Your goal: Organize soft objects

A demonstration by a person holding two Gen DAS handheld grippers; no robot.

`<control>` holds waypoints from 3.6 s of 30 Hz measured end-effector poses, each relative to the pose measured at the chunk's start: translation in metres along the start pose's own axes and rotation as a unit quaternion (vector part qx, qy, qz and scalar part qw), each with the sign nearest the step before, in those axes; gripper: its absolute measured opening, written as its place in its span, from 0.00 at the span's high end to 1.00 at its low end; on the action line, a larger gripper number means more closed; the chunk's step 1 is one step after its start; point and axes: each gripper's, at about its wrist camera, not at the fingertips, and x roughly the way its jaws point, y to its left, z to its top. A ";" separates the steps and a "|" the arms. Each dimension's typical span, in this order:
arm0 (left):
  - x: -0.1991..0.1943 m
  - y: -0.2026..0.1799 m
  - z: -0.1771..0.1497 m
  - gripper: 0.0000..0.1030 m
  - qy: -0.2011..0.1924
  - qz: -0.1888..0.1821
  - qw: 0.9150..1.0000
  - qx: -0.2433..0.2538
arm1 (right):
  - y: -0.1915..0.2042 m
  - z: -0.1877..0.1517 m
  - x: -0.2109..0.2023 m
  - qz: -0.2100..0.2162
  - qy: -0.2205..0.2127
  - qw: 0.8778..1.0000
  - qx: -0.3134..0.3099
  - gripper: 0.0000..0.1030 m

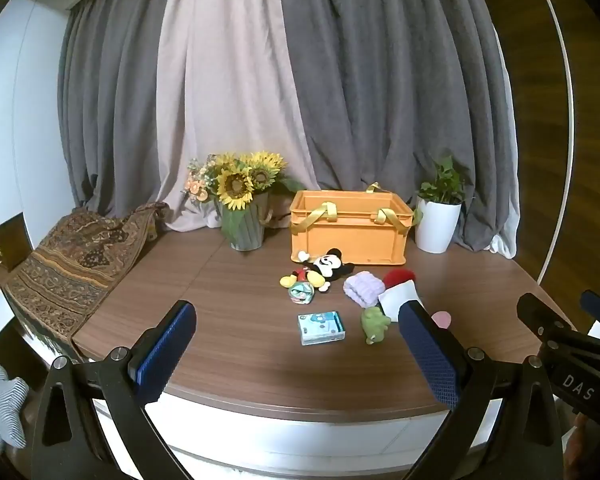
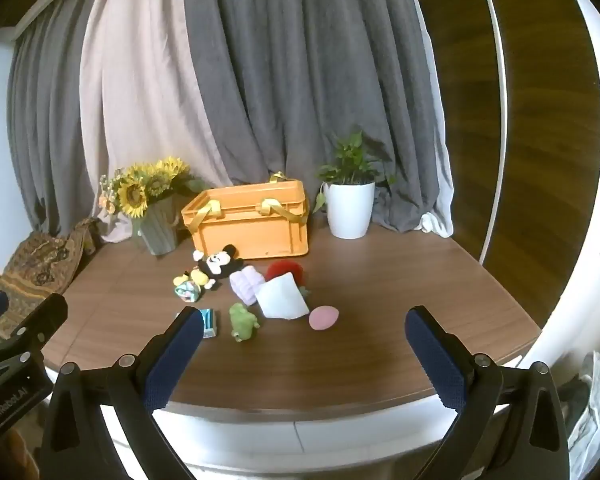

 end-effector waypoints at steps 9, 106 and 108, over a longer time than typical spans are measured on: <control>-0.002 -0.001 0.001 0.00 0.000 -0.003 1.000 0.001 | -0.003 0.001 -0.004 -0.002 -0.001 1.000 0.004 0.01; 0.081 0.004 -0.013 0.00 0.064 -0.004 0.998 -0.023 | 0.002 -0.010 0.066 -0.022 0.051 0.998 0.021 0.01; 0.094 0.006 -0.014 0.01 0.073 -0.005 0.997 -0.021 | 0.005 -0.011 0.077 -0.017 0.057 0.998 0.025 0.01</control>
